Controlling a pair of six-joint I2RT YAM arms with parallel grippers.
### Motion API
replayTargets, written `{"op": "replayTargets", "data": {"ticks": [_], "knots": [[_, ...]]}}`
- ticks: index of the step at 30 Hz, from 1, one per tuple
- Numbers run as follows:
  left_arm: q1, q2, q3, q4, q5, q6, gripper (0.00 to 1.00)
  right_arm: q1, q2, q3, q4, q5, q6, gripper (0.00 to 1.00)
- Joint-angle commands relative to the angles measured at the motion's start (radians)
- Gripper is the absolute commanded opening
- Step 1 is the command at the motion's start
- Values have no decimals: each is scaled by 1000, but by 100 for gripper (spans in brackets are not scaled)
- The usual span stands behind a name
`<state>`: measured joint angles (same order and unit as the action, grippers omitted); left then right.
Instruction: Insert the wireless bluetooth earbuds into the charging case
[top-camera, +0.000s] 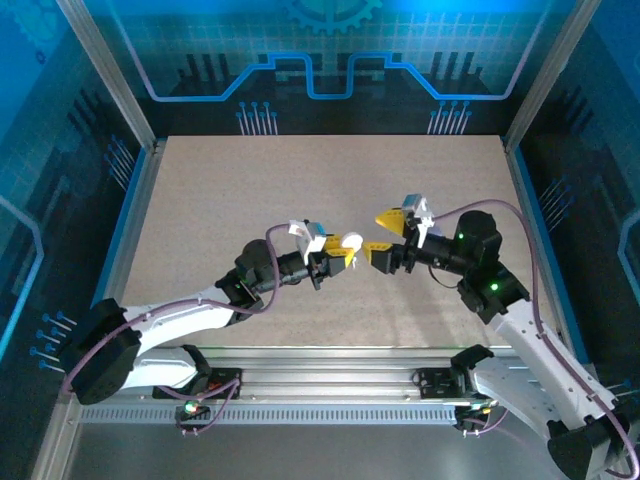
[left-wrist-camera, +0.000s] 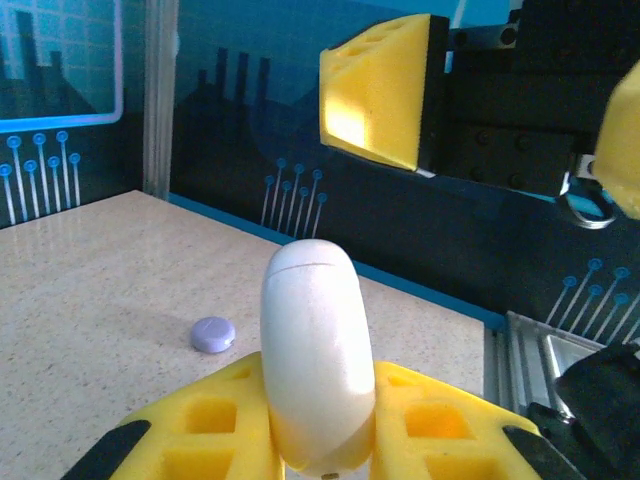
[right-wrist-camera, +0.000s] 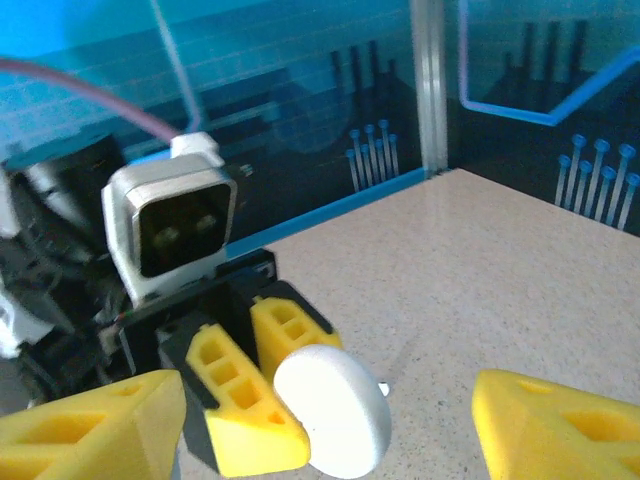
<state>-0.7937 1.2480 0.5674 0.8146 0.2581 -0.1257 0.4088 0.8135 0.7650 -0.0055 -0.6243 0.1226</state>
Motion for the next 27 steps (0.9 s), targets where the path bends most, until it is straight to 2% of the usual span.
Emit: {"op": "replayTargets", "data": {"ticks": [1,5,8,17,27], "knots": [[7,-39,8,52,91,-1,19,-29,-5,0,8,-191,-155,74],[6,-63,12,56,140,12,19,-37,12,42,-117,-281,-292,71],[7,-78,12,54,168,20,19,-46,37,71,-182,-303,-346,68],[7,-110,14,47,196,39,19,-68,112,109,-172,-394,-325,67],[7,-114,14,53,205,35,20,-52,148,200,-301,-451,-379,53]]}}
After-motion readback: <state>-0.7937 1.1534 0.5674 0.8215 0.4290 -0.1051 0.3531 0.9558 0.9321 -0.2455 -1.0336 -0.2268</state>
